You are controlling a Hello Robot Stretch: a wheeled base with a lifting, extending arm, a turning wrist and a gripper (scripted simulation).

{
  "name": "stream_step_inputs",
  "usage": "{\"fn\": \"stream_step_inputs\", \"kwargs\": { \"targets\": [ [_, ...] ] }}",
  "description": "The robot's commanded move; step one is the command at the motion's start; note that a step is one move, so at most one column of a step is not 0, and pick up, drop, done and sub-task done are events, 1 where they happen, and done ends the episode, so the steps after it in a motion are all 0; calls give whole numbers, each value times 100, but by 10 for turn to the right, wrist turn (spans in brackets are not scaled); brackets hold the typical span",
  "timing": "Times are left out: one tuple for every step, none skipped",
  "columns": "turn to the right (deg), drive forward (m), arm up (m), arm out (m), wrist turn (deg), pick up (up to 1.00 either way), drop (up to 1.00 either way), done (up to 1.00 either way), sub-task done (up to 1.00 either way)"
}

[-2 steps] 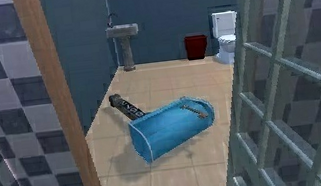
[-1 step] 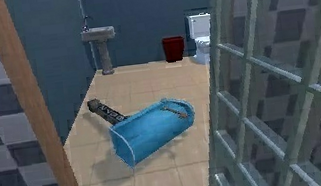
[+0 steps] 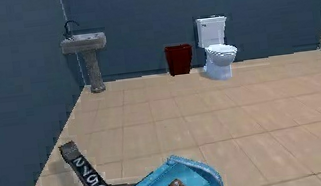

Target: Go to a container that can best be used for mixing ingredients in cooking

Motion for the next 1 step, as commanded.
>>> {"fn": "stream_step_inputs", "kwargs": {
  "targets": [
    [30,0,0,0,0,0,0,0,0]
  ]
}}
